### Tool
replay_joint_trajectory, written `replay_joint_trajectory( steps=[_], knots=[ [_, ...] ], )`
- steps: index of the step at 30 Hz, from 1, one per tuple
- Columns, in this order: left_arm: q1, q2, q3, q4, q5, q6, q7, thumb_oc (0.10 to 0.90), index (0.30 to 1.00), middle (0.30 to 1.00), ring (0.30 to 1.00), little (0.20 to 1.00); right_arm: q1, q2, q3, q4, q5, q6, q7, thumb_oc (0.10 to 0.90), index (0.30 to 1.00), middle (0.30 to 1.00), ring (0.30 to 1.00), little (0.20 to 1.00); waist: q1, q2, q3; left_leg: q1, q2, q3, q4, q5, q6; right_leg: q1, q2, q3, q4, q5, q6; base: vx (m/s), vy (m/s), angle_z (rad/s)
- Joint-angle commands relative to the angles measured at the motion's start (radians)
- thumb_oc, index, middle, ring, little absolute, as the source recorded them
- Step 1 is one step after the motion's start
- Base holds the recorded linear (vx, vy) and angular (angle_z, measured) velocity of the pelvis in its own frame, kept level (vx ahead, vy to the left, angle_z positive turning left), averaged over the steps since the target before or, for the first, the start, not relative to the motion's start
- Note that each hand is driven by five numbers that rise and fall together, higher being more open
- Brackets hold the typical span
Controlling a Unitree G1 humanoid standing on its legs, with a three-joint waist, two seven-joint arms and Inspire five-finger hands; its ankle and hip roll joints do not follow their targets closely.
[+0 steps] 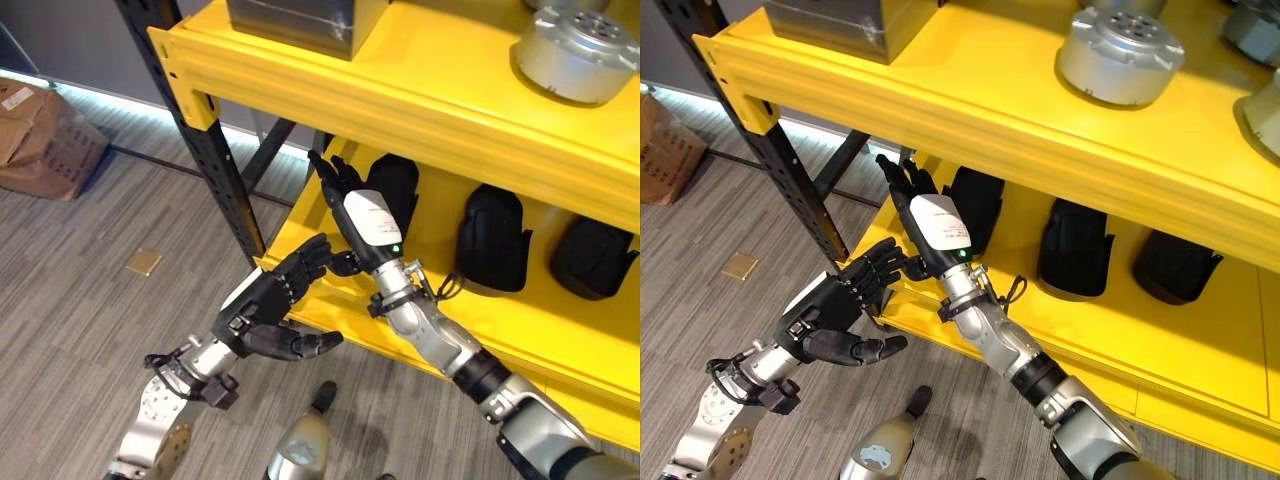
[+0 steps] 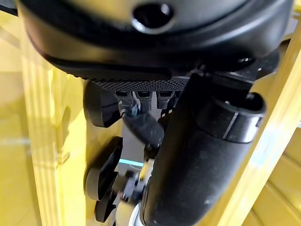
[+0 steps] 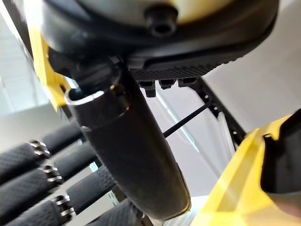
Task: Move parts from the plastic box to the shelf.
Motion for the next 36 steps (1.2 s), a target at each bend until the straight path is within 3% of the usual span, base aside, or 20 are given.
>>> replay_joint_trajectory(
  steps=[1, 5, 10, 13, 17, 20, 24, 27, 30, 32, 34, 35, 36],
  knots=[
    [0.016, -0.046, 0.003, -0.077, -0.074, -0.134, -0.001, 0.900, 1.000, 1.000, 1.000, 1.000, 0.011, -0.049, -0.060, -0.186, 0.090, -0.158, -0.026, 0.900, 1.000, 1.000, 1.000, 1.000, -0.055, 0.025, -0.102, 0.112, 0.038, 0.060, -0.013, -0.146, 0.030, -0.097, 0.002, -0.006, 0.062, 0.051, -0.029, -0.06, -0.063, -0.13],
    [0.035, -0.061, 0.030, -0.091, -0.079, -0.158, 0.002, 0.900, 1.000, 1.000, 1.000, 1.000, 0.125, -0.094, -0.111, -0.319, 0.168, -0.139, 0.024, 0.900, 1.000, 1.000, 1.000, 1.000, -0.098, 0.023, -0.113, 0.128, 0.054, 0.094, -0.027, -0.147, 0.027, -0.099, 0.009, 0.027, 0.050, 0.054, -0.028, -0.07, -0.071, -0.29],
    [0.058, -0.076, 0.053, -0.100, -0.083, -0.190, -0.005, 0.900, 1.000, 1.000, 1.000, 1.000, 0.222, -0.119, -0.164, -0.369, 0.225, -0.177, 0.064, 0.900, 1.000, 1.000, 1.000, 1.000, -0.135, 0.023, -0.126, 0.141, 0.071, 0.121, -0.047, -0.139, 0.019, -0.101, 0.019, 0.053, 0.036, 0.057, -0.030, -0.05, -0.073, -0.31],
    [0.068, -0.089, 0.072, -0.123, -0.034, -0.231, 0.050, 0.900, 1.000, 1.000, 1.000, 1.000, 0.316, -0.131, -0.211, -0.437, 0.190, -0.199, 0.030, 0.900, 1.000, 1.000, 1.000, 1.000, -0.173, 0.026, -0.137, 0.148, 0.087, 0.149, -0.052, -0.139, 0.011, -0.108, 0.031, 0.076, 0.025, 0.059, -0.036, -0.06, -0.117, -0.23],
    [0.088, -0.080, 0.115, -0.135, 0.066, -0.292, 0.159, 0.900, 1.000, 1.000, 1.000, 1.000, 0.355, -0.141, -0.252, -0.406, 0.166, -0.174, 0.009, 0.900, 1.000, 1.000, 1.000, 1.000, -0.195, 0.035, -0.145, 0.159, 0.102, 0.167, -0.057, -0.137, -0.001, -0.104, 0.047, 0.086, 0.011, 0.054, -0.048, -0.03, -0.109, -0.21],
    [0.126, -0.080, 0.194, -0.148, 0.083, -0.321, 0.179, 0.900, 1.000, 1.000, 1.000, 1.000, 0.403, -0.154, -0.295, -0.408, 0.155, -0.179, 0.017, 0.900, 1.000, 1.000, 1.000, 1.000, -0.207, 0.045, -0.149, 0.161, 0.115, 0.174, -0.054, -0.131, -0.012, -0.107, 0.057, 0.090, 0.005, 0.055, -0.054, -0.02, -0.124, -0.16],
    [0.182, -0.071, 0.281, -0.174, 0.144, -0.403, 0.304, 0.900, 1.000, 1.000, 1.000, 1.000, 0.453, -0.184, -0.338, -0.407, 0.168, -0.175, 0.033, 0.900, 1.000, 1.000, 1.000, 1.000, -0.215, 0.056, -0.144, 0.158, 0.128, 0.173, -0.038, -0.125, -0.030, -0.115, 0.075, 0.089, 0.008, 0.048, -0.069, -0.01, -0.122, -0.14],
    [0.202, -0.084, 0.316, -0.185, 0.121, -0.434, 0.308, 0.900, 1.000, 1.000, 1.000, 1.000, 0.461, -0.193, -0.342, -0.403, 0.168, -0.174, 0.039, 0.900, 1.000, 1.000, 1.000, 1.000, -0.212, 0.064, -0.137, 0.146, 0.136, 0.165, -0.028, -0.115, -0.043, -0.122, 0.082, 0.088, 0.012, 0.044, -0.075, -0.02, -0.069, -0.06],
    [0.224, -0.102, 0.345, -0.220, 0.085, -0.409, 0.245, 0.900, 1.000, 1.000, 1.000, 1.000, 0.455, -0.199, -0.343, -0.386, 0.158, -0.148, 0.042, 0.900, 1.000, 1.000, 1.000, 1.000, -0.202, 0.071, -0.116, 0.109, 0.150, 0.162, -0.004, -0.094, -0.063, -0.129, 0.094, 0.074, 0.014, 0.042, -0.081, -0.08, -0.061, -0.03],
    [0.216, -0.103, 0.337, -0.219, 0.004, -0.376, 0.160, 0.900, 1.000, 1.000, 1.000, 1.000, 0.462, -0.206, -0.354, -0.381, 0.133, -0.152, 0.019, 0.900, 1.000, 1.000, 1.000, 1.000, -0.210, 0.067, -0.108, 0.084, 0.134, 0.212, 0.072, -0.125, -0.056, -0.132, 0.084, 0.040, 0.018, 0.041, -0.081, -0.13, -0.042, 0.06],
    [0.194, -0.100, 0.301, -0.204, -0.050, -0.344, 0.098, 0.900, 1.000, 1.000, 1.000, 1.000, 0.467, -0.218, -0.369, -0.372, 0.116, -0.147, -0.010, 0.900, 1.000, 1.000, 1.000, 1.000, -0.232, 0.049, -0.100, 0.059, 0.098, 0.307, 0.218, -0.209, -0.025, -0.142, 0.058, -0.002, 0.024, 0.047, -0.083, -0.19, -0.032, 0.30],
    [0.178, -0.100, 0.259, -0.193, -0.058, -0.323, 0.083, 0.900, 1.000, 1.000, 1.000, 1.000, 0.468, -0.223, -0.377, -0.346, 0.126, -0.166, -0.028, 0.900, 1.000, 1.000, 1.000, 1.000, -0.236, 0.042, -0.092, 0.038, 0.049, 0.318, 0.324, -0.275, 0.001, -0.145, 0.052, -0.016, 0.028, 0.053, -0.084, -0.15, -0.009, 0.71],
    [0.175, -0.101, 0.251, -0.191, -0.061, -0.320, 0.081, 0.900, 1.000, 1.000, 1.000, 1.000, 0.467, -0.224, -0.378, -0.339, 0.125, -0.173, -0.033, 0.900, 1.000, 1.000, 1.000, 1.000, -0.235, 0.042, -0.091, 0.033, 0.037, 0.315, 0.341, -0.286, 0.006, -0.146, 0.053, -0.017, 0.028, 0.054, -0.084, -0.14, 0.010, 0.78]
  ],
)
